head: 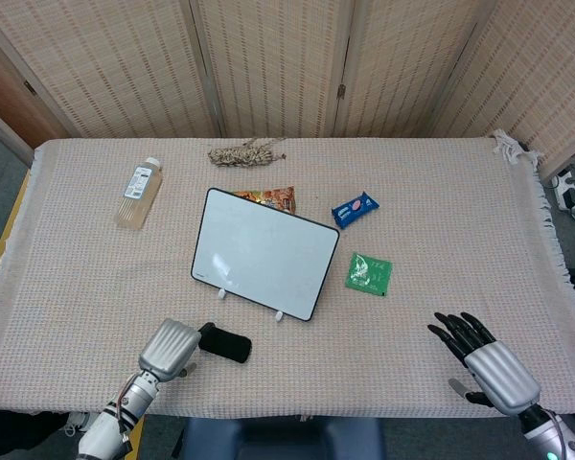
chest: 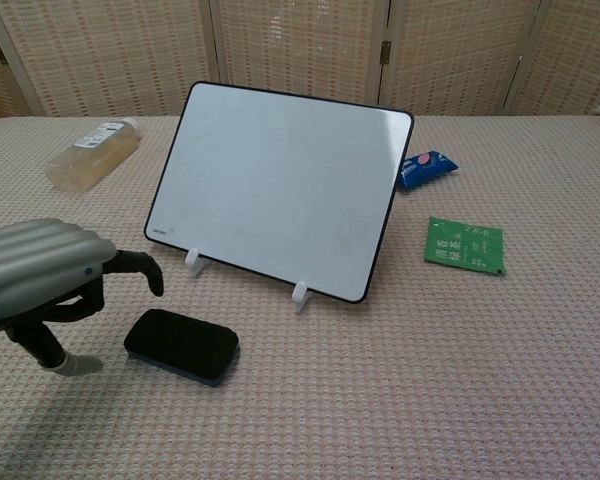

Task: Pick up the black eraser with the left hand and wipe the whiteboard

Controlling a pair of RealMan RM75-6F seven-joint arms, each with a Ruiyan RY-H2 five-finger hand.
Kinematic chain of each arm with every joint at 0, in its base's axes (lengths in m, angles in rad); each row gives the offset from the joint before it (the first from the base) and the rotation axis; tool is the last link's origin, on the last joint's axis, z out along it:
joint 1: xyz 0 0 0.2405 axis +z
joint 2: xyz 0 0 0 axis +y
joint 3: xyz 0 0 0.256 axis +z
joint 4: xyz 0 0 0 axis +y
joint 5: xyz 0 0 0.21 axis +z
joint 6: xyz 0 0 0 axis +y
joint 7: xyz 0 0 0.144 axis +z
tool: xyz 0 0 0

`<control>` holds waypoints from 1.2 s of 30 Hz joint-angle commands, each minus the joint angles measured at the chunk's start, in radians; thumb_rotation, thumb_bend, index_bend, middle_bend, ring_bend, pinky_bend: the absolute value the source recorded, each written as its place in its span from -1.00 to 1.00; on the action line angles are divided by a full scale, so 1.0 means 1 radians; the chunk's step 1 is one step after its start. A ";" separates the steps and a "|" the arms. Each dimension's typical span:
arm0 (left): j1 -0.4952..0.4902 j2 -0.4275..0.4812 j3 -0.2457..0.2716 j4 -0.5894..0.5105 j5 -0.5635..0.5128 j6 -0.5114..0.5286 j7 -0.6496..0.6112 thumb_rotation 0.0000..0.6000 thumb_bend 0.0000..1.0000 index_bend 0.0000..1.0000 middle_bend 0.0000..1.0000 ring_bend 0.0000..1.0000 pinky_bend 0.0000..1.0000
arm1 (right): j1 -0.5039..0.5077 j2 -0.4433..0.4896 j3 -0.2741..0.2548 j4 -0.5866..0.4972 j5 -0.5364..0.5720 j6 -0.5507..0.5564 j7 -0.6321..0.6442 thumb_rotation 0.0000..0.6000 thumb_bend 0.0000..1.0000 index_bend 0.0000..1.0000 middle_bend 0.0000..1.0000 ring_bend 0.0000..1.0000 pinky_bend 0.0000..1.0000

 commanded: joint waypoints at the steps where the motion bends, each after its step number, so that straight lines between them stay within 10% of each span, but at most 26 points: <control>1: -0.062 -0.045 -0.014 0.015 -0.082 -0.034 0.039 1.00 -0.50 -0.34 1.00 0.99 1.00 | 0.009 0.001 0.006 -0.008 0.018 -0.017 -0.004 1.00 -0.30 -1.00 -1.00 -1.00 -1.00; 21: -0.204 -0.078 0.040 0.083 -0.234 -0.015 0.058 1.00 -0.38 -0.41 1.00 0.99 1.00 | 0.015 0.004 0.009 -0.011 0.044 -0.024 0.007 1.00 -0.30 -1.00 -1.00 -1.00 -1.00; 36: -0.229 -0.123 0.075 0.159 -0.150 0.055 -0.045 1.00 -0.25 0.28 1.00 1.00 1.00 | 0.009 0.011 0.003 -0.012 0.034 -0.005 0.011 1.00 -0.30 -1.00 -1.00 -1.00 -1.00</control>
